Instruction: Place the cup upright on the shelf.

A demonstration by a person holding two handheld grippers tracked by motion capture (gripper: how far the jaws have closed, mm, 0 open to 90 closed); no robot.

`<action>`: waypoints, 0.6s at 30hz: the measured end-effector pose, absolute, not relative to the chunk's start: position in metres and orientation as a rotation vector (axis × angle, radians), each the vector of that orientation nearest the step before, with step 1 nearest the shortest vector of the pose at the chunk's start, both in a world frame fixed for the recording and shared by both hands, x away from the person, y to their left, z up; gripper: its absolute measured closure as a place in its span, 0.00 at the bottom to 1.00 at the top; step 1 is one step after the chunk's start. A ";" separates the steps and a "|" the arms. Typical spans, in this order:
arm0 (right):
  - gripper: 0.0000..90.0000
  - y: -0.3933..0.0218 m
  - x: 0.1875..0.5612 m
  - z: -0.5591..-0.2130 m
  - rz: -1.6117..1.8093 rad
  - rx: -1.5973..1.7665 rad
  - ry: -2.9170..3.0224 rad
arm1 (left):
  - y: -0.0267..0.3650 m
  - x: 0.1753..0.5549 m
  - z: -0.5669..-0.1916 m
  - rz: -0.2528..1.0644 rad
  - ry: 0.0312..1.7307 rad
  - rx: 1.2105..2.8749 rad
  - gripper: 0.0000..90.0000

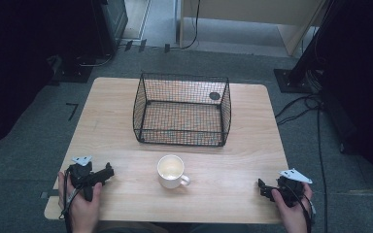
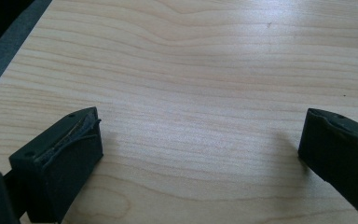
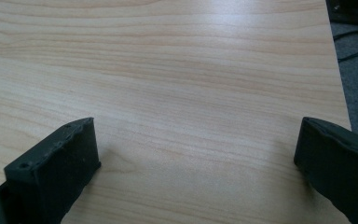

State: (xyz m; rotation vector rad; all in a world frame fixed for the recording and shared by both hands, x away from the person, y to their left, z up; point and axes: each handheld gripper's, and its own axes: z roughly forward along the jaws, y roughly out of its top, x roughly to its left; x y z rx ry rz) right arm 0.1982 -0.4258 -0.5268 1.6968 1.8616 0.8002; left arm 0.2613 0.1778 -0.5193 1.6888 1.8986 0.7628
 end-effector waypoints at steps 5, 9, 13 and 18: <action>0.00 -0.422 0.196 -0.527 0.791 1.713 1.842 | 0.178 0.261 -0.519 0.762 1.899 1.690 0.00; 0.00 -0.421 0.193 -0.521 0.867 1.713 1.874 | 0.178 0.261 -0.519 0.763 1.899 1.689 0.00; 0.00 -0.415 0.191 -0.513 0.892 1.671 1.878 | 0.178 0.261 -0.519 0.764 1.902 1.684 0.00; 0.00 -0.404 0.192 -0.506 0.895 1.639 1.900 | 0.178 0.261 -0.519 0.765 1.905 1.680 0.00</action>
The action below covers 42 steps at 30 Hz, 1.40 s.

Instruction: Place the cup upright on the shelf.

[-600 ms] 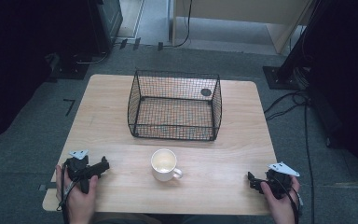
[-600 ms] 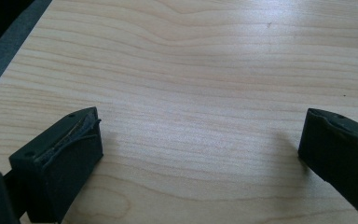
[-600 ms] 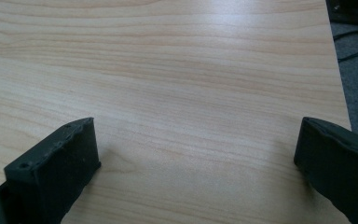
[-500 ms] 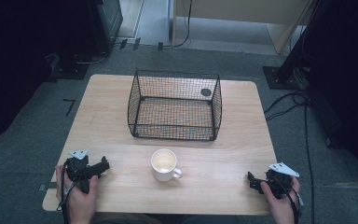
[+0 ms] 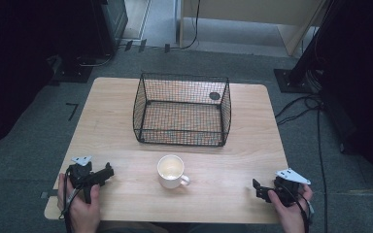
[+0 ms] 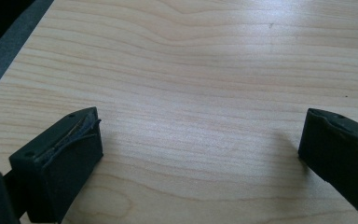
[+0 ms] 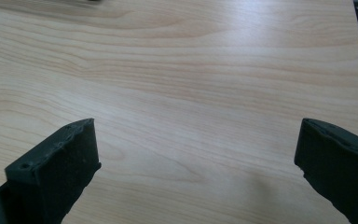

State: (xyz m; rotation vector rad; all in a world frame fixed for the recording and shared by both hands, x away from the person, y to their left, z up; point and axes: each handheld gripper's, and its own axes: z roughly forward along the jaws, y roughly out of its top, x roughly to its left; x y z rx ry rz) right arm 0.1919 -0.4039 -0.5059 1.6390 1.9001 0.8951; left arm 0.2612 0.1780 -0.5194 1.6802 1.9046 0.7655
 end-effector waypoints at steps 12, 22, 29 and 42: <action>0.00 -0.368 0.197 -0.489 0.948 1.554 1.995 | 0.178 0.261 -0.519 0.765 1.905 1.680 0.00; 0.00 -0.340 0.198 -0.477 1.012 1.491 2.034 | 0.178 0.261 -0.519 0.766 1.905 1.681 0.00; 0.00 -0.321 0.201 -0.474 1.040 1.445 2.073 | 0.178 0.261 -0.519 0.765 1.905 1.680 0.00; 0.00 -0.293 0.206 -0.472 1.059 1.377 2.146 | 0.178 0.261 -0.519 0.765 1.905 1.680 0.00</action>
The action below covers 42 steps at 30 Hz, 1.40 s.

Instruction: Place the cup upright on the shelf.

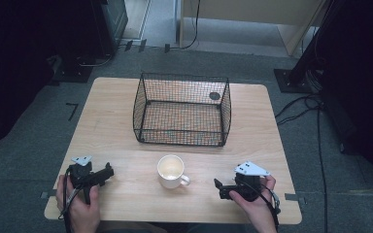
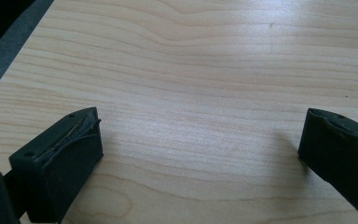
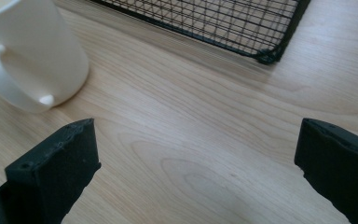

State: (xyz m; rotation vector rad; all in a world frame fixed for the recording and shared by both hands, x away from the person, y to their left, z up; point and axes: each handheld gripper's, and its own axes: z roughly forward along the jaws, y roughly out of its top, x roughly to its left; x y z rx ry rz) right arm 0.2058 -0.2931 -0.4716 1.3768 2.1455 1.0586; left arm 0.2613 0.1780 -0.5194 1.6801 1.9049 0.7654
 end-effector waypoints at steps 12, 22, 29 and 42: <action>0.00 -0.265 0.208 -0.463 1.110 1.309 2.196 | 0.178 0.261 -0.519 0.765 1.905 1.680 0.00; 0.00 -0.246 0.206 -0.462 1.156 1.260 2.270 | 0.178 0.261 -0.519 0.765 1.905 1.680 0.00; 0.09 -0.235 0.205 -0.464 1.196 1.227 2.278 | 0.178 0.261 -0.519 0.765 1.905 1.681 0.00; 0.36 -0.217 0.204 -0.466 1.287 1.153 2.346 | 0.178 0.261 -0.519 0.766 1.905 1.681 0.00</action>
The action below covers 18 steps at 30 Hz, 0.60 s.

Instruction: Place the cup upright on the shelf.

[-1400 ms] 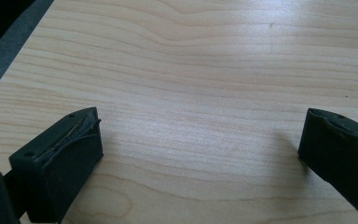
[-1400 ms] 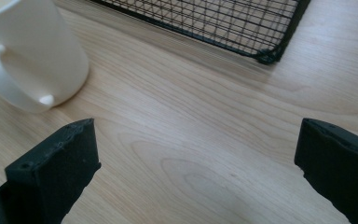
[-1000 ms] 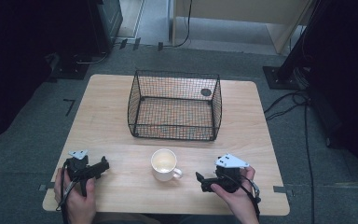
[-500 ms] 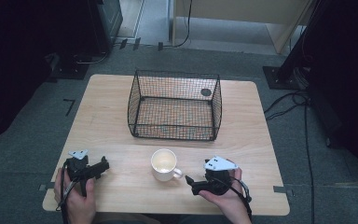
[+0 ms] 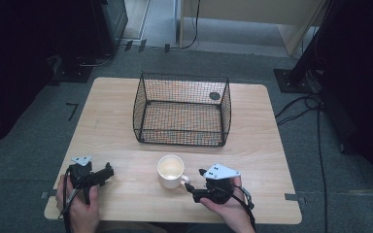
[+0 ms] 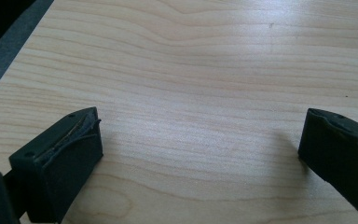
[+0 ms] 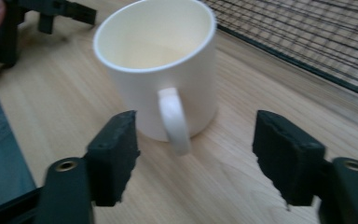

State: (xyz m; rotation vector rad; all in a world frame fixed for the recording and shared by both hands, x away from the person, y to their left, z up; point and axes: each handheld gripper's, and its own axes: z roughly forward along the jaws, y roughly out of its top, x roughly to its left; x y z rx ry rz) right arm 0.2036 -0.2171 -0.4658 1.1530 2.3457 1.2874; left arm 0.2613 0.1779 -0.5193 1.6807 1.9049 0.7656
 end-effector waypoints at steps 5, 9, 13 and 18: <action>0.50 -0.205 0.205 -0.471 1.327 1.115 2.411 | 0.178 0.261 -0.519 0.765 1.905 1.681 0.00; 0.58 -0.198 0.207 -0.477 1.336 1.113 2.439 | 0.178 0.261 -0.519 0.765 1.905 1.681 0.00; 0.67 -0.195 0.206 -0.477 1.376 1.107 2.453 | 0.178 0.261 -0.519 0.766 1.905 1.680 0.00; 0.71 -0.191 0.207 -0.480 1.399 1.104 2.486 | 0.178 0.261 -0.519 0.765 1.905 1.681 0.00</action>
